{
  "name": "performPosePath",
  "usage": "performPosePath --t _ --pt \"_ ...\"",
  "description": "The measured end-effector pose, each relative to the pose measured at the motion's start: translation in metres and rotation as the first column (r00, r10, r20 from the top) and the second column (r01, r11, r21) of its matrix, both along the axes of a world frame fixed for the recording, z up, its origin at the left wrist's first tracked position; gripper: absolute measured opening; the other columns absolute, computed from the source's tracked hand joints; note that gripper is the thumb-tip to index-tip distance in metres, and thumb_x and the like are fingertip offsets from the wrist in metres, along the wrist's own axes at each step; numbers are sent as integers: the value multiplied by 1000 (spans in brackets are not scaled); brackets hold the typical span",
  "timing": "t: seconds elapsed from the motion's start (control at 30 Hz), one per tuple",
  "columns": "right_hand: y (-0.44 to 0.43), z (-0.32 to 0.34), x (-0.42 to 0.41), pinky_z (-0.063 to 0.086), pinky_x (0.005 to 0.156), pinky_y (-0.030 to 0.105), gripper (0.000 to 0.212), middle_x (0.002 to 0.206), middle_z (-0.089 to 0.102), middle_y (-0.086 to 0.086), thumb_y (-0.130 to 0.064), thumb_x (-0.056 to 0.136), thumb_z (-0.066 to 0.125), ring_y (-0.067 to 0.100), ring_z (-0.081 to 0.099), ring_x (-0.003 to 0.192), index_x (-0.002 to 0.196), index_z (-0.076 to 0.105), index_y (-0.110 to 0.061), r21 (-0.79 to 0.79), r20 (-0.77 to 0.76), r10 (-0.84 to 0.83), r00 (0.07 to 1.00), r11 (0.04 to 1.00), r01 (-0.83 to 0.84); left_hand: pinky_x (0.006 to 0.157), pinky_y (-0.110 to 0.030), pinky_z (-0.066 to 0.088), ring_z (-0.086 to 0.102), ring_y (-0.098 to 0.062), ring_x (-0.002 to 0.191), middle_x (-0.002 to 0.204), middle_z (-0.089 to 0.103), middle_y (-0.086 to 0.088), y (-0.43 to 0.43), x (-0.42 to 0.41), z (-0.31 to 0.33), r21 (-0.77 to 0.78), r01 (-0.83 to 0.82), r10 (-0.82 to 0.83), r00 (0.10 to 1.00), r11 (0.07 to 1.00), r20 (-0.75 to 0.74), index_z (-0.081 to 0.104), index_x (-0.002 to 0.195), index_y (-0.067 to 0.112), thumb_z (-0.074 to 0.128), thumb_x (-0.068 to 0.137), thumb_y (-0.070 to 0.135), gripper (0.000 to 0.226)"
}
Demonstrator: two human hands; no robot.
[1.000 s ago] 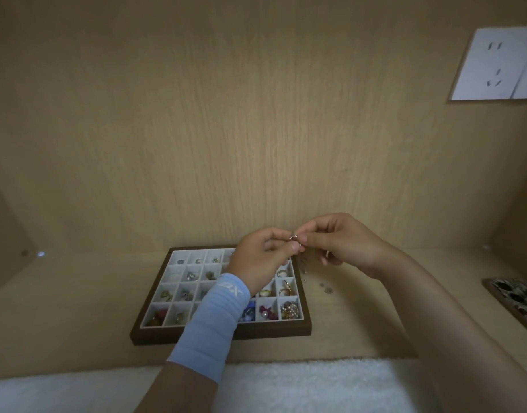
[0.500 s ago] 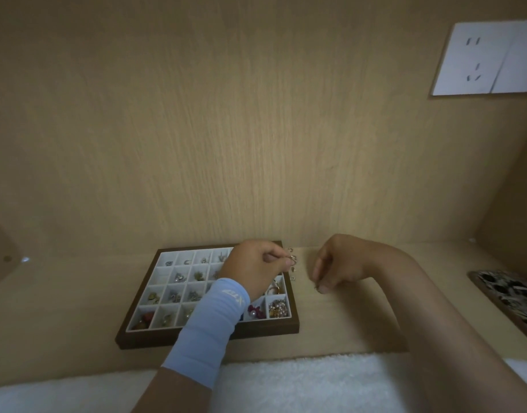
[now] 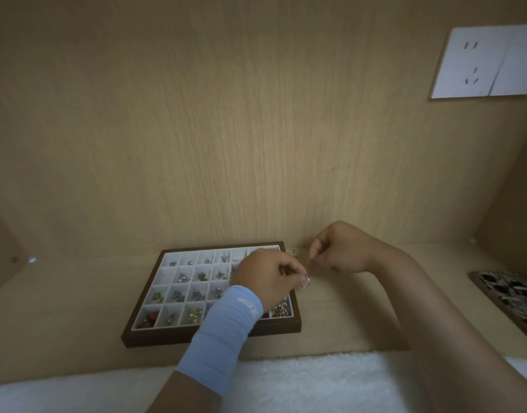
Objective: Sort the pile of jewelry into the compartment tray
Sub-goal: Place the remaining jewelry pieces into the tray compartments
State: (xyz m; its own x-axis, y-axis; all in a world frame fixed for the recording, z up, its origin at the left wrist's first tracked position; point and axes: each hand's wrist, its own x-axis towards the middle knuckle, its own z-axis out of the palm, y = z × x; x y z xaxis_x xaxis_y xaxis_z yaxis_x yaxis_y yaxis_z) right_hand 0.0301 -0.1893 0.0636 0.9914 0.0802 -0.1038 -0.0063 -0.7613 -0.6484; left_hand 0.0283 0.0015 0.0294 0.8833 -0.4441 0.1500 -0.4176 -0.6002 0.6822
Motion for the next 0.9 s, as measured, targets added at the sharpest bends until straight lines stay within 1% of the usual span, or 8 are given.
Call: performPosePath --t 0.1,0.17,0.33,0.47,0.53,0.63,0.77,0.9 --pt "-1 1 1 45 50 24 9 66 67 7 -5 79 77 11 52 47 74 75 -12 106 64 -25 998 994 18 95 -33 40 47 -11 97 85 61 17 -14 -4 -1 190 3 -32 988 982 148 76 77 39 71 79 43 6" --pt "-1 0 2 45 48 25 7 68 68 14 -2 79 78 13 51 47 76 75 -8 153 84 -27 996 988 14 99 -34 36 45 -14 101 91 57 15 -20 -2 -3 259 -6 -38 986 966 165 76 77 40 70 80 43 7" --pt "2 -4 8 48 49 29 16 65 68 5 2 77 79 20 55 53 73 75 -13 212 97 -6 995 977 -15 98 -35 38 46 -15 104 97 60 16 -18 2 -3 301 -15 -48 978 953 201 76 85 36 62 85 42 16" --pt "10 0 7 50 55 30 14 68 71 9 -1 79 78 17 57 57 76 77 -14 263 130 8 991 964 -42 85 -31 48 54 -7 91 92 60 18 1 6 10 108 -92 69 976 990 206 67 90 35 61 89 36 6" --pt "21 5 5 50 55 27 9 69 70 8 -4 80 80 17 58 58 79 77 -13 305 155 23 988 950 -70 79 -27 50 58 -1 84 88 63 18 16 9 18 -25 -132 134 984 991 117 61 94 36 65 88 34 7" --pt "48 11 6 48 51 23 6 67 70 4 -3 80 79 16 57 54 85 76 -5 398 156 14 988 914 -76 79 -23 53 64 -1 84 89 69 13 41 12 24 -215 -97 96 995 972 -15 64 102 32 70 86 26 18" --pt "95 14 16 46 47 22 17 81 75 16 -2 81 79 13 56 51 96 74 -1 495 127 -11 992 867 -54 72 -19 54 68 -6 77 80 74 5 81 16 24 -373 -202 210 977 906 -18 72 89 24 76 81 17 11" --pt "142 17 36 40 45 10 16 62 70 -5 -9 80 82 -6 52 42 95 78 -4 440 154 41 987 892 -106 71 -18 53 68 -7 73 75 75 4 127 25 20 -467 -259 279 960 846 -27 74 83 19 76 80 8 12"
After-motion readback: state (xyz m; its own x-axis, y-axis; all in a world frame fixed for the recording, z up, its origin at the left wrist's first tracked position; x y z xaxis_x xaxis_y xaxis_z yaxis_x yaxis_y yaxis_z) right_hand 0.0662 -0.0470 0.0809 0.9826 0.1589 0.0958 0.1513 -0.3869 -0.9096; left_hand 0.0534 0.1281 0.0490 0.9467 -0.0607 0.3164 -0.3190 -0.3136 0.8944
